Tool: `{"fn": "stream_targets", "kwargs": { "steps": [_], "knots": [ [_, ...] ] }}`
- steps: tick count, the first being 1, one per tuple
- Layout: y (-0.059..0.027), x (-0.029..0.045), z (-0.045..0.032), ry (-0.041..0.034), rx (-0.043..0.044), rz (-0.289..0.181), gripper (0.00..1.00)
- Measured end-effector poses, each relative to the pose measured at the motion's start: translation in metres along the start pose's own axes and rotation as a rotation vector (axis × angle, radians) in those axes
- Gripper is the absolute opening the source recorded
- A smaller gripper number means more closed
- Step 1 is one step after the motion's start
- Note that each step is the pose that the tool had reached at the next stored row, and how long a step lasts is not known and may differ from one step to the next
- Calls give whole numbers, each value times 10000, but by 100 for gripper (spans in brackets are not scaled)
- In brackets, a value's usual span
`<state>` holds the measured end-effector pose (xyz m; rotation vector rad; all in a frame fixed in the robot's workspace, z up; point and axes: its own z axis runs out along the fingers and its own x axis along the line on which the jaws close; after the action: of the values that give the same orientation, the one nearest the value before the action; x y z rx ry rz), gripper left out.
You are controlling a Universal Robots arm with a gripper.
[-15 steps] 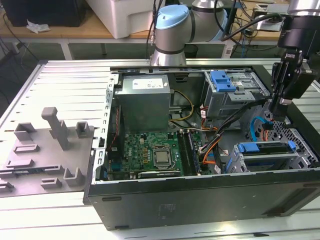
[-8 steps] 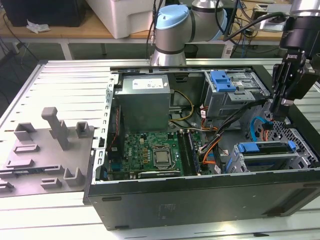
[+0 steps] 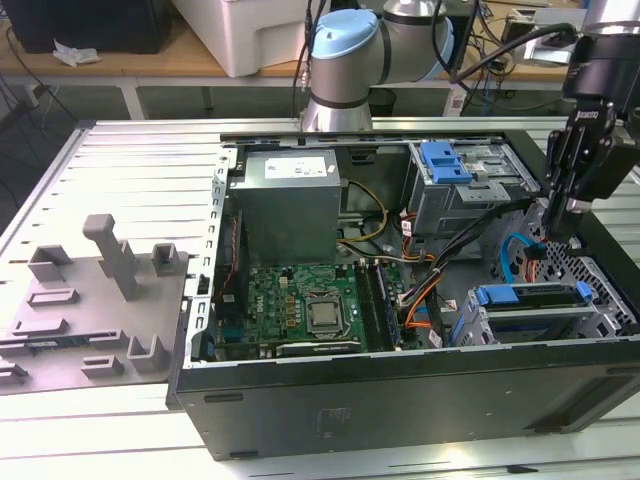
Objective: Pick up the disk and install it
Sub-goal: 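Insert the first disk wire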
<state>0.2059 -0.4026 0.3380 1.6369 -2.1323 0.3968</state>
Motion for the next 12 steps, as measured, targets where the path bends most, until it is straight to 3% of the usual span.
{"fn": "stream_targets", "kwargs": {
  "steps": [6, 9, 12],
  "knots": [
    [4, -33, 17, 131, 28, 14, 33],
    [16, -63, 10, 248, 53, 30, 33],
    [16, -70, 19, 264, 59, 30, 33]
  ]
}}
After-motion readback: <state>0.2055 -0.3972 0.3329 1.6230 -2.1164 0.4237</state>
